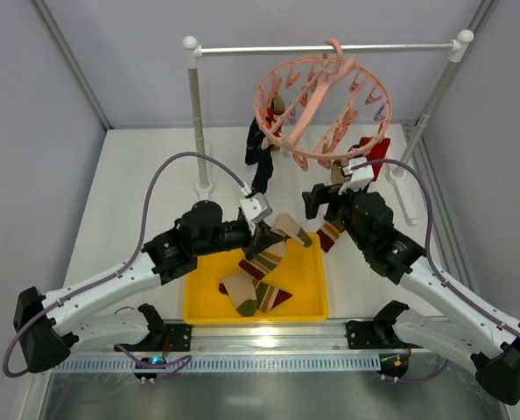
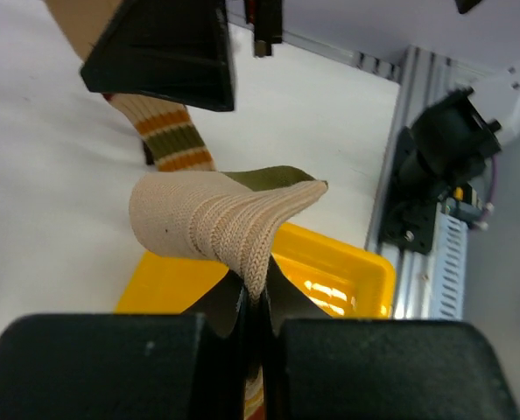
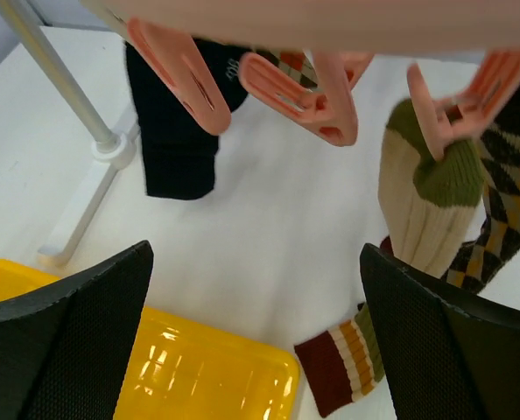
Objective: Remove the socks clipped to the hanger
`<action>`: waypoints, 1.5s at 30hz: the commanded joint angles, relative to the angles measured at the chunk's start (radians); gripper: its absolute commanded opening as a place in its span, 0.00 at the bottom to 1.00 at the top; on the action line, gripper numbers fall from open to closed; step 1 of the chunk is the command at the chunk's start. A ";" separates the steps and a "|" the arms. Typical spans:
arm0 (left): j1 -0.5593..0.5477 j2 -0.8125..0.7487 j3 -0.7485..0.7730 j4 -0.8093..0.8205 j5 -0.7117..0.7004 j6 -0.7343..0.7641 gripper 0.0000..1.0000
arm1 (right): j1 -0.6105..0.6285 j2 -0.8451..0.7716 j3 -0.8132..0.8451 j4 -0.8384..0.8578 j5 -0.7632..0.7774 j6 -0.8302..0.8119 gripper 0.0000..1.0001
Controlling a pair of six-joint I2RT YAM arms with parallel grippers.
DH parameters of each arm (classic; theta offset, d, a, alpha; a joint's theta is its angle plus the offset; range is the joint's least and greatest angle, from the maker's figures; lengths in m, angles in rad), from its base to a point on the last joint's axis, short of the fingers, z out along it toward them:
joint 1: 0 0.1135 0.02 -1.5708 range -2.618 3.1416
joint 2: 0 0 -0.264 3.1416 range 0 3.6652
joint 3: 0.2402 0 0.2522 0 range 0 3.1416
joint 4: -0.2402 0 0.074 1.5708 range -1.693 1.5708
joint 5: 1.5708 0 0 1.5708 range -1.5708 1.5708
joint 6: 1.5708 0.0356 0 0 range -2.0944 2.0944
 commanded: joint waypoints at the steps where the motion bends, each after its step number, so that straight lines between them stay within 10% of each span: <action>1: -0.004 -0.003 0.047 -0.228 0.217 -0.024 0.00 | 0.002 -0.052 -0.076 0.026 0.079 0.043 1.00; 16: -0.191 0.145 -0.022 -0.329 -0.216 -0.118 0.05 | -0.176 -0.229 -0.243 -0.067 0.154 0.206 1.00; 19: -0.197 0.188 0.000 -0.351 -0.314 -0.126 0.45 | -0.179 -0.249 -0.246 -0.072 0.147 0.207 1.00; 20: -0.197 0.197 0.004 -0.364 -0.325 -0.126 0.93 | -0.181 -0.258 -0.246 -0.075 0.145 0.210 1.00; 21: -0.199 0.205 0.009 -0.371 -0.335 -0.126 0.99 | -0.179 -0.261 -0.248 -0.075 0.145 0.209 1.00; 33: -0.205 0.193 0.089 -0.498 -0.730 -0.188 1.00 | -0.193 -0.284 -0.263 -0.087 0.203 0.209 1.00; 41: -0.205 0.093 -0.098 0.143 -0.806 -0.291 1.00 | -0.289 -0.376 -0.348 -0.072 0.246 0.292 1.00; 45: -0.205 0.272 0.038 0.157 -0.783 -0.308 1.00 | -0.329 -0.442 -0.381 -0.079 0.274 0.322 1.00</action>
